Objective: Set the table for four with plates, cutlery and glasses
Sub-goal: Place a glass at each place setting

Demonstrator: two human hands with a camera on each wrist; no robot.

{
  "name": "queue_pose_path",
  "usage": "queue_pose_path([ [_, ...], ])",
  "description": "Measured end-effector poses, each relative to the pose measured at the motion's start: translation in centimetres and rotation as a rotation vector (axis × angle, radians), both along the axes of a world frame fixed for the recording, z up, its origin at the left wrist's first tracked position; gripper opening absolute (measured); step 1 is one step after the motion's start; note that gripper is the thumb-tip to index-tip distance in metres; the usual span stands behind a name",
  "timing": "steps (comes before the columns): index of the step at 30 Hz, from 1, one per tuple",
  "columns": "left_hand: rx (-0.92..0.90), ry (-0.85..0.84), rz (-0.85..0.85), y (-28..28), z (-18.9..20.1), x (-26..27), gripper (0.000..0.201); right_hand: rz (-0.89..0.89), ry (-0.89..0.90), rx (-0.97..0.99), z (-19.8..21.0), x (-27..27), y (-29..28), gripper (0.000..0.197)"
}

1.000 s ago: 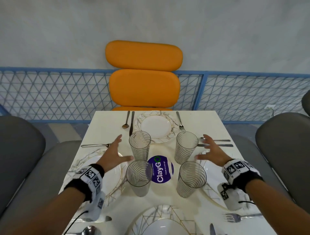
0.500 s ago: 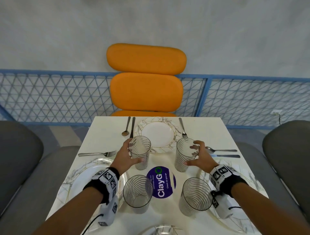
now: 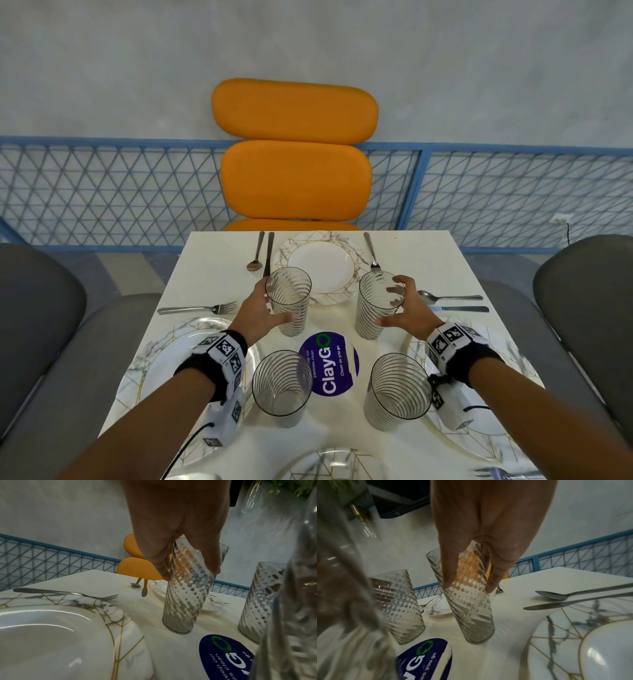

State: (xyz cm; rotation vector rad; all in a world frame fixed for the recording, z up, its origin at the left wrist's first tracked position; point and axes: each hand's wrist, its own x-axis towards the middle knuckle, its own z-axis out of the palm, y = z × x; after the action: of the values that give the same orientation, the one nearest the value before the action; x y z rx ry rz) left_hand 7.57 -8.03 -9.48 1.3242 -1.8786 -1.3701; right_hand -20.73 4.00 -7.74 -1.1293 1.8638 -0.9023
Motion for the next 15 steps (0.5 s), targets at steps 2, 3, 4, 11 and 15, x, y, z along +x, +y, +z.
queue_pose_path([
  [2, -0.002, -0.018, 0.010, -0.06, -0.06, -0.05, 0.094, 0.012, 0.014, 0.005, 0.10, 0.02, -0.10, 0.097],
  [3, -0.002, -0.025, 0.014, -0.09, -0.13, -0.08, 0.093, 0.019, 0.019, 0.010, 0.15, 0.00, -0.15, 0.097],
  [4, -0.003, -0.026, 0.014, -0.08, -0.14, -0.11, 0.093, 0.025, 0.024, 0.016, 0.20, -0.04, -0.19, 0.097],
  [11, -0.014, -0.051, 0.009, -0.14, 0.11, -0.14, 0.091, 0.044, 0.083, 0.038, 0.31, -0.26, -0.29, 0.098],
  [15, -0.013, -0.064, 0.004, -0.15, 0.20, -0.30, 0.089, 0.049, 0.102, 0.052, 0.54, -0.28, -0.37, 0.099],
])
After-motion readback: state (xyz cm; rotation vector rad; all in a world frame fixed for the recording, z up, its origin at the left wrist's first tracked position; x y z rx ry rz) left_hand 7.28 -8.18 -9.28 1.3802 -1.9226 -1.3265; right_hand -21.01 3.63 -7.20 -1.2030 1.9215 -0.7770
